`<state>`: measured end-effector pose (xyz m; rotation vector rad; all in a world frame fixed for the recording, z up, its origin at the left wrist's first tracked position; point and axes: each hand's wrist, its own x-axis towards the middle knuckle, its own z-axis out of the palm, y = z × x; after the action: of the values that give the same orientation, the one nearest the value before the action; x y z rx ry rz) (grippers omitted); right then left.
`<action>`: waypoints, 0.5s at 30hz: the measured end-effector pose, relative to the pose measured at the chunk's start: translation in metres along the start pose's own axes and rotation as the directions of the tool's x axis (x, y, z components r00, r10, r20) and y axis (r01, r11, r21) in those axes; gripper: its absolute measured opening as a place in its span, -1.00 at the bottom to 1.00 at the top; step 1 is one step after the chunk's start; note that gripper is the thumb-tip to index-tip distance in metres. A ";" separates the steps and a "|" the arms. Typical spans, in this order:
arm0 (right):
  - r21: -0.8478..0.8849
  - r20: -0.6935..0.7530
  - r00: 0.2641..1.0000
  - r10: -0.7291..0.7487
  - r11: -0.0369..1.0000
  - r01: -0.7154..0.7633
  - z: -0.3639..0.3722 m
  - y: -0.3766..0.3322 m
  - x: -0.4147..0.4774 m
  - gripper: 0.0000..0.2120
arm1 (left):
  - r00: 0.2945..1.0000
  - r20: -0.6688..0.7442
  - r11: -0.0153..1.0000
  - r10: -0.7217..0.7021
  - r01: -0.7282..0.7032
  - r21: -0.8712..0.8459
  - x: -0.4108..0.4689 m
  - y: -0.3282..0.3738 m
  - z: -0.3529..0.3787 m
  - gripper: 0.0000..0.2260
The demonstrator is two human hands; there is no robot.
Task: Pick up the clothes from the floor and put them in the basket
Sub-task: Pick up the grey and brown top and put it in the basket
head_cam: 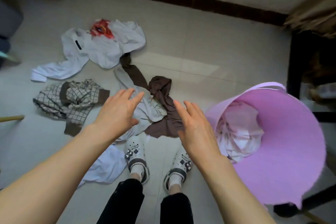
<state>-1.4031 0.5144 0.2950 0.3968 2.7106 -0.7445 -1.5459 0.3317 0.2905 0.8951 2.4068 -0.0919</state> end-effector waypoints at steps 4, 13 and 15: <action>-0.075 0.091 0.996 -0.003 0.997 0.010 0.087 0.034 0.050 -0.10 | 0.995 0.086 0.995 -0.057 0.063 -0.079 0.044 -0.024 0.097 -0.14; -0.187 0.288 0.949 -0.125 0.965 0.184 0.278 0.070 0.151 0.03 | 0.892 0.249 0.869 -0.378 0.434 -0.237 0.130 -0.051 0.304 0.13; -0.218 0.318 0.929 -0.186 0.940 0.263 0.311 0.065 0.180 0.01 | 0.853 0.280 0.827 -0.440 0.507 -0.245 0.146 -0.070 0.333 0.17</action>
<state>-1.4802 0.4357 -0.0531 -0.0870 2.5441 -0.4516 -1.5178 0.2792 -0.0746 0.1148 2.3000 0.0062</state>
